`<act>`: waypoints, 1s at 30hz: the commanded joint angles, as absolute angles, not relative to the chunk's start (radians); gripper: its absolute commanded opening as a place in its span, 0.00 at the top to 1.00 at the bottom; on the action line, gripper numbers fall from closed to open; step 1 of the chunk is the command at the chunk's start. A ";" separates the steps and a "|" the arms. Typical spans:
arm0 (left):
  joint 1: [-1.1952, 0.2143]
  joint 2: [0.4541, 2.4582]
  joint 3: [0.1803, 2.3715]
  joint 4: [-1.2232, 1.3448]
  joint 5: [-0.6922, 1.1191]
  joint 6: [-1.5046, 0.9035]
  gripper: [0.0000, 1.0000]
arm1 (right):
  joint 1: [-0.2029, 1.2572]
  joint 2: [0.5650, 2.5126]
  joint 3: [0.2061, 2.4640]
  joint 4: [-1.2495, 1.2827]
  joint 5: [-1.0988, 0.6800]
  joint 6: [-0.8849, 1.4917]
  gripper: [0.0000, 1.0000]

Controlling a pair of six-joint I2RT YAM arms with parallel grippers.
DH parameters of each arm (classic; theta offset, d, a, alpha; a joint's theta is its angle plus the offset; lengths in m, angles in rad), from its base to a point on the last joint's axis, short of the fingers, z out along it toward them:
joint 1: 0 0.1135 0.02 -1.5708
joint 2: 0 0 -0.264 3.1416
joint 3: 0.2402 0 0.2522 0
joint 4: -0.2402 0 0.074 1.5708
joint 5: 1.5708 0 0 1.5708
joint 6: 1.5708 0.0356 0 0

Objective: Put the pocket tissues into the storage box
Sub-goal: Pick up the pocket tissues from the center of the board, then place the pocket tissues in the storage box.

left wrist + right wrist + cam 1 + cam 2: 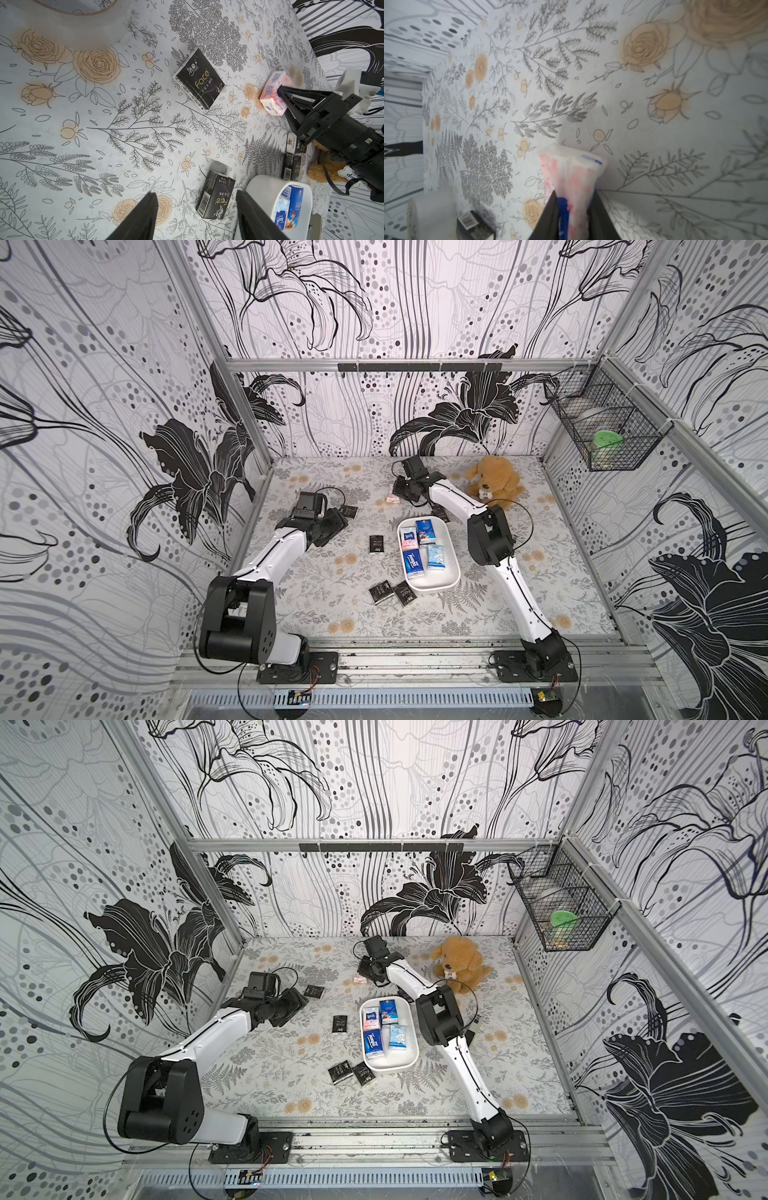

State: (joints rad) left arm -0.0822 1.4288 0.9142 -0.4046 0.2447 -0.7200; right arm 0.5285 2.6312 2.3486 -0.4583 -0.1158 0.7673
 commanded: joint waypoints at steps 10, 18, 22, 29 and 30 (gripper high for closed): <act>-0.077 1.390 0.898 -0.365 0.358 -0.716 0.35 | 0.528 2.120 1.958 -0.523 -0.218 0.507 0.87; -0.140 1.406 0.914 -0.357 0.369 -0.728 0.36 | 0.528 1.757 1.532 -0.597 -0.138 0.461 0.86; -0.192 1.425 0.928 -0.349 0.355 -0.749 0.35 | 0.529 1.607 1.361 -0.650 -0.120 0.467 0.85; -0.250 1.451 0.963 -0.344 0.337 -0.772 0.35 | 0.531 1.449 1.097 -0.589 -0.166 0.556 0.85; -0.254 1.453 0.970 -0.347 0.336 -0.772 0.36 | 0.533 1.442 1.073 -0.573 -0.171 0.567 0.85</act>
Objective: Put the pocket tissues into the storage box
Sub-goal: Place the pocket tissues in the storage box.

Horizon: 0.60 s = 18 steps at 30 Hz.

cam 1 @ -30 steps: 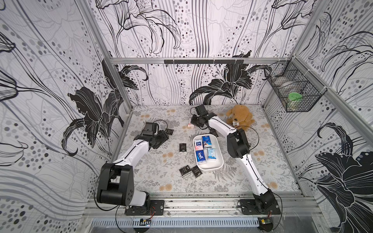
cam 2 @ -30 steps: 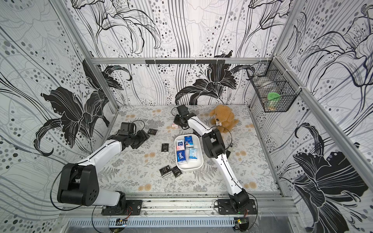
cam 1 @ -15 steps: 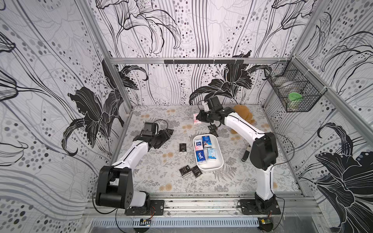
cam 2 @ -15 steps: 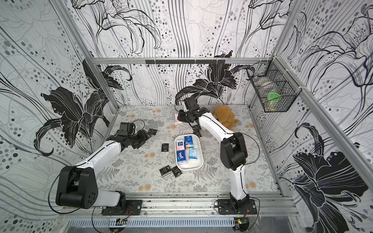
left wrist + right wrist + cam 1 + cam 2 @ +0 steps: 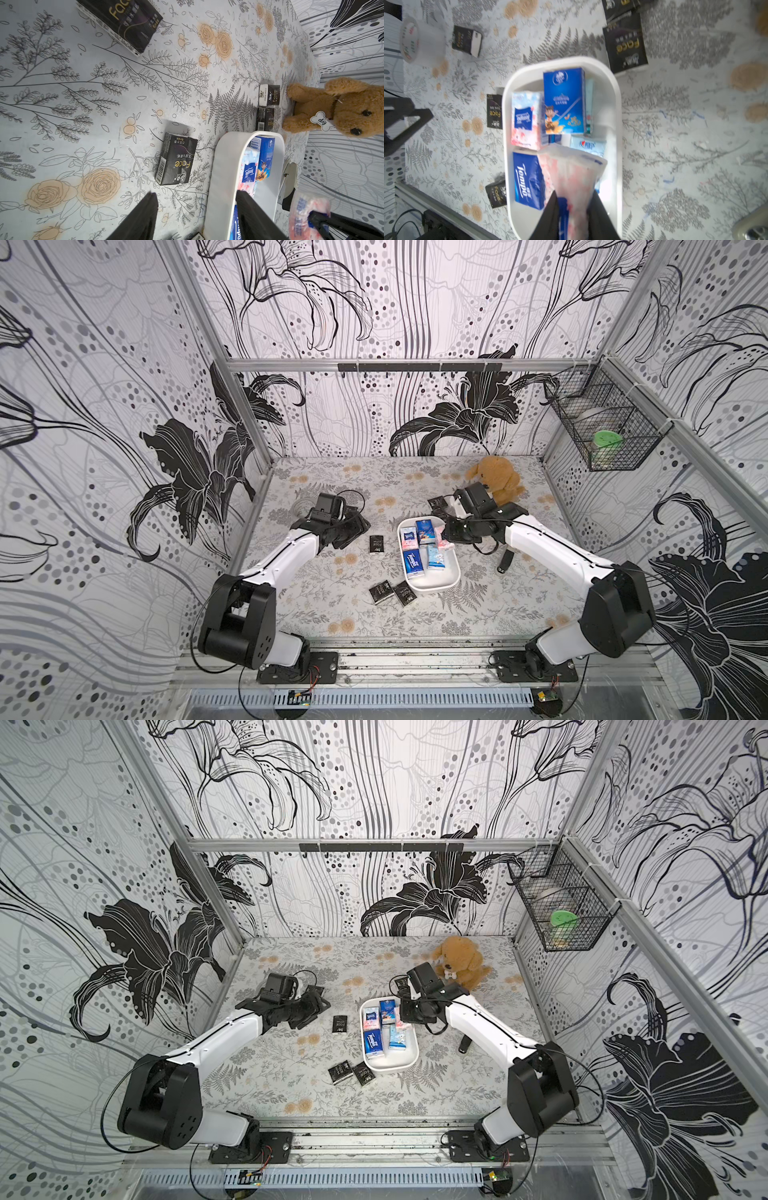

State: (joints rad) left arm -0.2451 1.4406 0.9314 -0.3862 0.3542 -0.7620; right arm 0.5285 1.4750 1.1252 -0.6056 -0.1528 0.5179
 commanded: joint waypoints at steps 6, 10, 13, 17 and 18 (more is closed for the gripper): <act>-0.279 1.449 0.976 -0.364 0.324 -0.774 0.36 | 0.576 1.479 1.041 -0.513 -0.151 0.591 0.84; -0.283 1.431 0.958 -0.367 0.317 -0.778 0.35 | 0.599 1.542 1.069 -0.499 -0.128 0.595 0.84; -0.283 1.419 0.945 -0.371 0.313 -0.778 0.35 | 0.601 1.575 1.075 -0.490 -0.105 0.607 0.84; -0.282 1.408 0.939 -0.380 0.308 -0.772 0.36 | 0.605 1.604 1.089 -0.498 -0.086 0.615 0.81; -0.284 1.408 0.939 -0.380 0.306 -0.773 0.35 | 0.607 1.606 1.091 -0.499 -0.081 0.614 0.78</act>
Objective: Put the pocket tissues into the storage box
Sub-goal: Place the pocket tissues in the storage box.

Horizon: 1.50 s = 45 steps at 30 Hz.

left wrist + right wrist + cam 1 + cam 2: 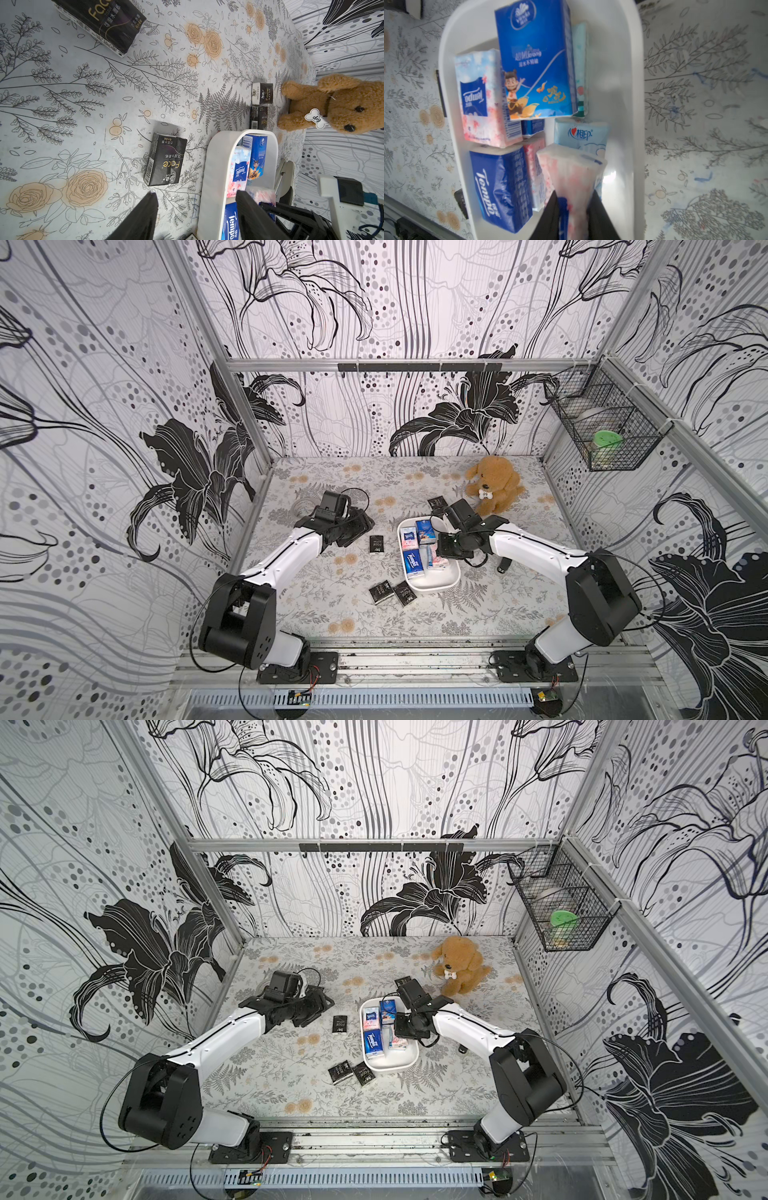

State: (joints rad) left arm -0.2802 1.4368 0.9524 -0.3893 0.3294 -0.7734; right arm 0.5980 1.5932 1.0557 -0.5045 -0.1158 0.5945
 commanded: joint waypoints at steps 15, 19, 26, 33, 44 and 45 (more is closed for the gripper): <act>-0.283 1.414 0.931 -0.368 0.314 -0.774 0.36 | 0.654 1.589 1.224 -0.720 0.117 0.651 0.58; -0.283 1.420 0.927 -0.358 0.318 -0.774 0.36 | 0.676 1.615 1.260 -0.783 0.156 0.643 0.84; -0.283 1.419 0.925 -0.363 0.317 -0.763 0.35 | 0.689 1.659 1.250 -0.751 0.126 0.560 0.66; -0.284 1.417 0.919 -0.366 0.318 -0.766 0.36 | 0.689 1.738 1.288 -0.747 0.099 0.542 0.53; -0.283 1.411 0.930 -0.374 0.316 -0.762 0.36 | 0.687 1.769 1.257 -0.710 0.104 0.710 0.66; -0.284 1.411 0.929 -0.373 0.317 -0.762 0.36 | 0.687 1.767 1.256 -0.707 0.111 0.733 0.68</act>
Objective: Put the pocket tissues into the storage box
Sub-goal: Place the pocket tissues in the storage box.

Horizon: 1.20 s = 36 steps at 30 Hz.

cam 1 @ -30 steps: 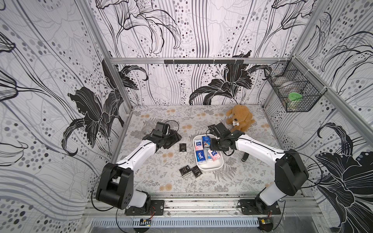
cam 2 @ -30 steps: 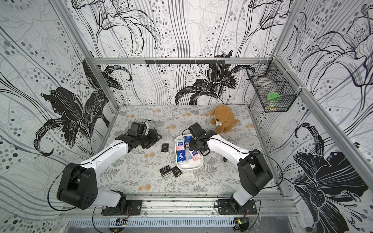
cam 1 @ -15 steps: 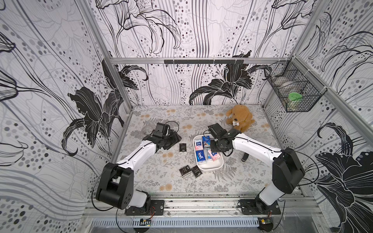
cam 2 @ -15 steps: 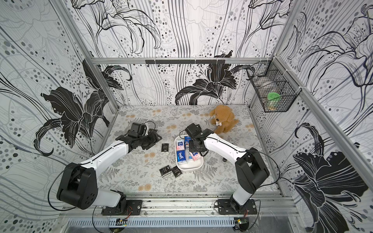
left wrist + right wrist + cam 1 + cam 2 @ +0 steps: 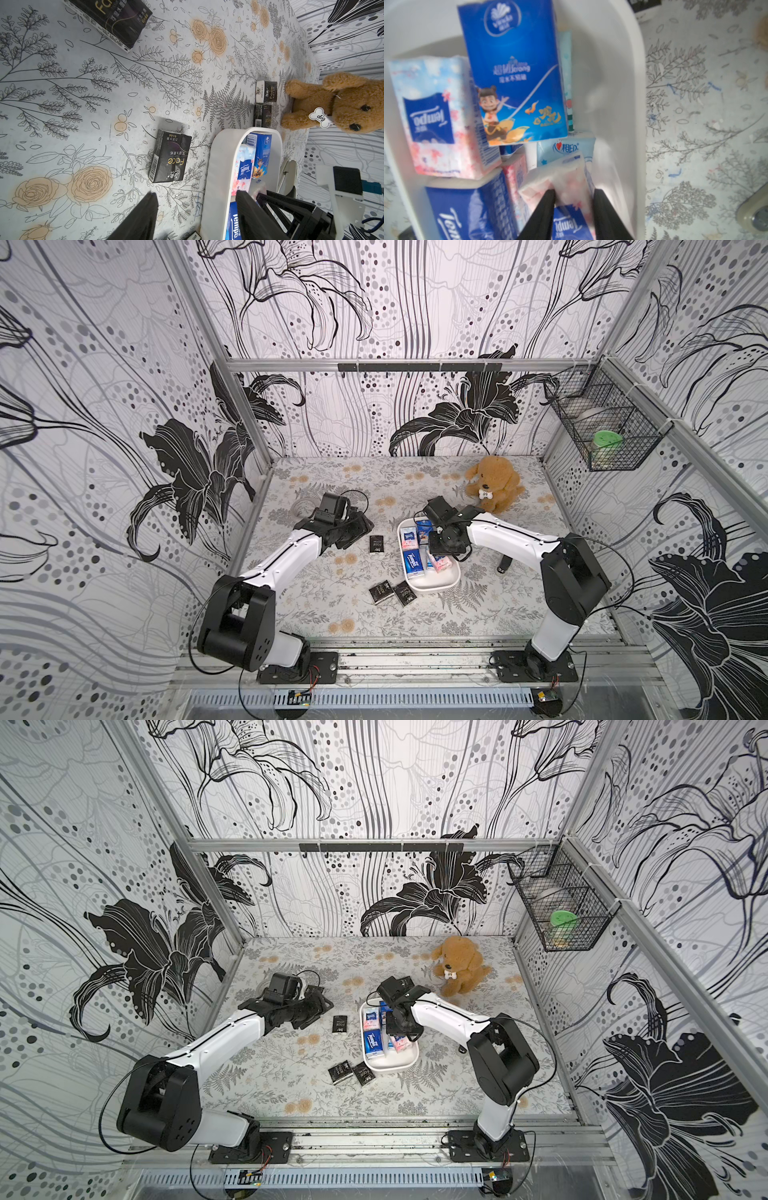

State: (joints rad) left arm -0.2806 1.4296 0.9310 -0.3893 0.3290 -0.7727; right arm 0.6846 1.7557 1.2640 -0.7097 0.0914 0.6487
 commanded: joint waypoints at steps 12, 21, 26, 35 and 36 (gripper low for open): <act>-0.284 1.405 0.917 -0.364 0.321 -0.765 0.36 | 0.686 1.694 1.204 -0.624 0.109 0.882 0.65; -0.281 1.414 0.927 -0.379 0.303 -0.742 0.35 | 0.622 1.570 1.231 -0.636 0.164 0.784 0.59; -0.279 1.415 0.945 -0.396 0.293 -0.733 0.35 | 0.604 1.582 1.250 -0.646 0.106 0.697 0.90; -0.275 1.412 0.954 -0.406 0.287 -0.728 0.36 | 0.606 1.661 1.230 -0.706 0.058 0.629 1.00; -0.274 1.412 0.954 -0.410 0.284 -0.727 0.36 | 0.607 1.664 1.221 -0.706 0.061 0.627 1.00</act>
